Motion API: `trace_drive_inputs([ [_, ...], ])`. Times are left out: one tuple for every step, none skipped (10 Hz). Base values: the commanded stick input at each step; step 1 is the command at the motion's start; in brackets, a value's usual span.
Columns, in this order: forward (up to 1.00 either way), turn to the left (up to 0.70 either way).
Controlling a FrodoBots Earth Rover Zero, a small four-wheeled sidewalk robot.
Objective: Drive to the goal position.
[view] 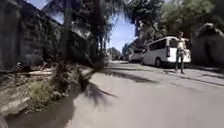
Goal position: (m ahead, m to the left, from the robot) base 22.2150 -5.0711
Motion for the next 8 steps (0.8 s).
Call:
trace_drive_inputs([
  [0.56,0.00],
  [0.53,0.00],
  [0.53,0.00],
  [0.53,0.00],
  [0.53,0.03],
  [0.53,0.03],
  [0.53,0.03],
  [0.52,0.03],
])
